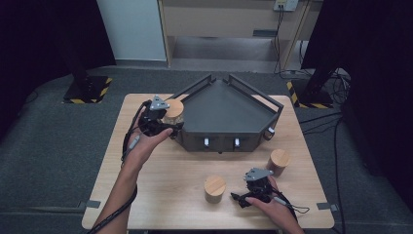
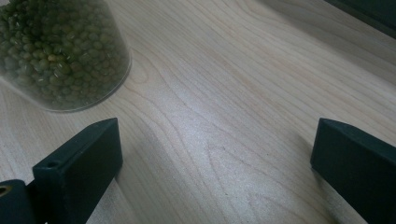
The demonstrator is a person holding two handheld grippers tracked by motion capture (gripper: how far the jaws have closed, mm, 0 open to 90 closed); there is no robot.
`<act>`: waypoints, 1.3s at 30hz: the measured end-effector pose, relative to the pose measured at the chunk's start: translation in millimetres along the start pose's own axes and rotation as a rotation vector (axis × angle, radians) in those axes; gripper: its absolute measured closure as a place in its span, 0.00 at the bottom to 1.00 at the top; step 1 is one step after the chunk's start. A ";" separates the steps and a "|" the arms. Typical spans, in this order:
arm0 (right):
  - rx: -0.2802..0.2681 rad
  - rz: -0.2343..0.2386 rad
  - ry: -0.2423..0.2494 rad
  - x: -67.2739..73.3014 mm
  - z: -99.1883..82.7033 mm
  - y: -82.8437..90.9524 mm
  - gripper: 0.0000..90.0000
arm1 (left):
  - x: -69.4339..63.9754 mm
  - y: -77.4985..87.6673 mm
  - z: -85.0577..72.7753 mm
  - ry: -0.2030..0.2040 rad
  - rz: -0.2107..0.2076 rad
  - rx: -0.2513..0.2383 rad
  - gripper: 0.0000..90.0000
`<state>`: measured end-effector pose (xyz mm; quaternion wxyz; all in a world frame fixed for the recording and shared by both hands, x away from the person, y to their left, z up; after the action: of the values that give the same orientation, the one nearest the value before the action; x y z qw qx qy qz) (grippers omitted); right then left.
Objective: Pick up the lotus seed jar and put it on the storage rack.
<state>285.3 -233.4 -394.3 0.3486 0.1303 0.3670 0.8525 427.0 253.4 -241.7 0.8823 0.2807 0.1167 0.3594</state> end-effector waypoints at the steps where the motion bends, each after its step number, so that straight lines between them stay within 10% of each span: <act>1: 0.000 0.000 0.000 0.0 0.0 0.0 0.03 | 0.3 -1.0 1.7 -0.005 0.001 0.003 0.27; 39: 0.000 -0.001 0.001 0.0 -0.1 0.1 0.03 | 1.9 -51.0 43.7 -0.025 -0.005 0.027 0.27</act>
<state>285.2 -233.5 -394.3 0.3490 0.1295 0.3671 0.8524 475.2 206.9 -235.6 0.8806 0.2969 0.1113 0.3522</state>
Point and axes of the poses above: each handheld gripper's, and its own axes: y roughly backward along the jaws, z roughly out of its top, x roughly to its left, the point moved 1 cm from there along -y, roughly forward along the jaws, and after that the axes turned 3 degrees about y, right-handed, at the moved point
